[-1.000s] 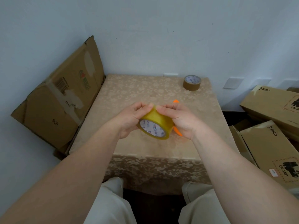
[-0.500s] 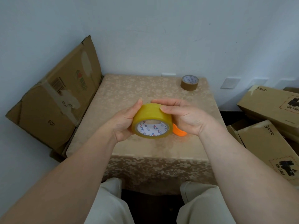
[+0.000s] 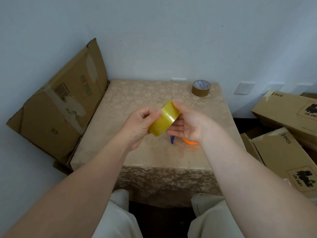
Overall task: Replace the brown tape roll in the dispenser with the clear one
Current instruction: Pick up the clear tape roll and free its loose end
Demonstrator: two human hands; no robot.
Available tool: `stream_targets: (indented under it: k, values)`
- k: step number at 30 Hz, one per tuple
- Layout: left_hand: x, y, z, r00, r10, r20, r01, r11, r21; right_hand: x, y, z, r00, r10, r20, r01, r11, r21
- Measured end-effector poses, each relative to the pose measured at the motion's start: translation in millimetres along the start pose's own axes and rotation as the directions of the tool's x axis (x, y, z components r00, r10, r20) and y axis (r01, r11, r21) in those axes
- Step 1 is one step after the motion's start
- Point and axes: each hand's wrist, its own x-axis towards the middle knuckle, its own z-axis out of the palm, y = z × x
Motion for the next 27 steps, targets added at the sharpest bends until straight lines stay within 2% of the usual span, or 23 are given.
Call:
stream_targets:
  k: [3, 6, 10, 12, 14, 19, 21, 24, 27]
  values:
    - [0, 0, -3, 0.991, -0.063, 0.116, 0.043, 0.985, 0.168, 1, -3, 3, 0.997, -0.072, -0.020, 0.074, 0.988, 0.138]
    - [2, 3, -3, 0.985, -0.116, 0.128, 0.081, 0.964, 0.253, -2, -3, 0, 0.989, -0.147, 0.025, 0.144, 0.987, 0.076]
    - [5, 6, -1, 0.999, -0.030, 0.041, 0.021, 0.982, 0.189, -10, -3, -6, 0.967, -0.226, 0.116, 0.218, 0.973, 0.076]
    - [8, 8, -3, 0.997, 0.054, -0.049, -0.040, 0.966, 0.254, -12, -3, -7, 0.962, -0.240, 0.127, 0.232, 0.970, 0.070]
    - [11, 10, -7, 0.993, 0.079, -0.091, -0.046, 0.947, 0.319, -14, -3, -9, 0.955, -0.251, 0.159, 0.247, 0.968, 0.045]
    - [11, 19, -12, 0.992, -0.047, 0.118, 0.009, 0.953, 0.302, -16, -2, -10, 0.931, -0.271, 0.245, 0.279, 0.960, 0.002]
    - [10, 21, -12, 0.988, -0.040, 0.146, -0.006, 0.953, 0.303, -16, -3, -9, 0.925, -0.281, 0.256, 0.296, 0.955, -0.024]
    - [7, 20, -9, 0.990, 0.069, 0.122, -0.110, 0.921, 0.373, -12, 0, -3, 0.944, -0.287, 0.160, 0.304, 0.949, -0.088]
    - [5, 19, -1, 0.967, 0.213, 0.140, -0.255, 0.799, 0.544, -8, 0, 6, 0.951, -0.309, -0.007, 0.305, 0.941, -0.148]
